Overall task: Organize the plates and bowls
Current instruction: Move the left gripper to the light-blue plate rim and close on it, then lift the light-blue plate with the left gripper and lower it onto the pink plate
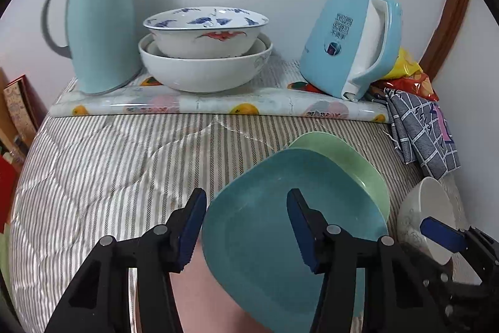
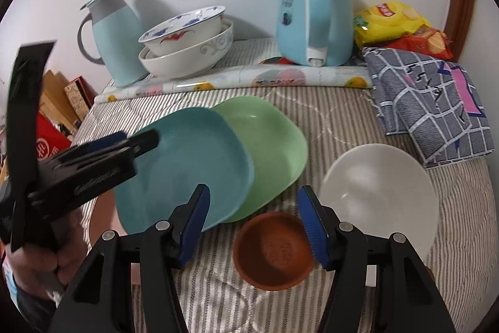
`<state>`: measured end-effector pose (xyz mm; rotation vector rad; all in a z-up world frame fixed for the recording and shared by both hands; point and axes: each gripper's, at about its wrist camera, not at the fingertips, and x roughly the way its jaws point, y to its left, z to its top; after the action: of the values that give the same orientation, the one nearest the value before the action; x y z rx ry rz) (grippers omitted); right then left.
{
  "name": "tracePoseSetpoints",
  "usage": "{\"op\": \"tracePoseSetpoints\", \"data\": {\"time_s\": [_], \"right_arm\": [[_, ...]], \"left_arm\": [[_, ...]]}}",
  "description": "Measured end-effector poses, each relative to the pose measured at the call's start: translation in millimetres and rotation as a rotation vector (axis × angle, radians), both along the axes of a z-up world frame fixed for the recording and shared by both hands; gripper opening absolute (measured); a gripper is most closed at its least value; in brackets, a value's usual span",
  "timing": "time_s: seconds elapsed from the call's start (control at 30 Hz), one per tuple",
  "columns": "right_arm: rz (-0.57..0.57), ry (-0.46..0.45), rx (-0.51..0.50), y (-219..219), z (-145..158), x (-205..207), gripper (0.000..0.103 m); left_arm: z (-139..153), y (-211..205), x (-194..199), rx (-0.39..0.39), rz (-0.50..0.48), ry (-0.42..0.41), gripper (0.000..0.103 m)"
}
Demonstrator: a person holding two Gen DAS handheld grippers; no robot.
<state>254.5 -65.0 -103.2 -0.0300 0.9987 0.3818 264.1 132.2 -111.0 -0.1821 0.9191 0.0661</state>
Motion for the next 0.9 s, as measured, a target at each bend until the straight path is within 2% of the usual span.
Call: {"op": "tracePoseSetpoints", "data": {"time_s": [0.1,0.27,0.33,0.53,0.63,0.9], "right_arm": [[-0.002,0.016,-0.013,8.1,-4.8,5.7,0.058],[-0.01,0.039,-0.067,19.2,-16.6,18.1,0.049],[-0.004,0.061,-0.071,20.9,-21.7,21.1,0.037],[-0.019,0.057,-0.078,20.3,-29.7,23.9,0.016],[-0.037,0.041,-0.065,15.7,-30.3,25.3,0.011],[-0.048,-0.006,-0.038,13.3,-17.5,20.4,0.008]], "left_arm": [[-5.1,2.1,5.6,-0.002,-0.01,0.016,0.047],[-9.2,8.1,5.2,-0.032,-0.003,0.026,0.037],[-10.1,9.5,4.6,-0.032,-0.003,0.028,0.031],[-12.7,14.6,2.2,-0.03,0.004,0.027,0.014],[-12.9,17.2,-1.1,-0.047,0.003,0.027,0.012],[-6.8,15.4,-17.1,-0.049,0.019,0.02,0.011]]}}
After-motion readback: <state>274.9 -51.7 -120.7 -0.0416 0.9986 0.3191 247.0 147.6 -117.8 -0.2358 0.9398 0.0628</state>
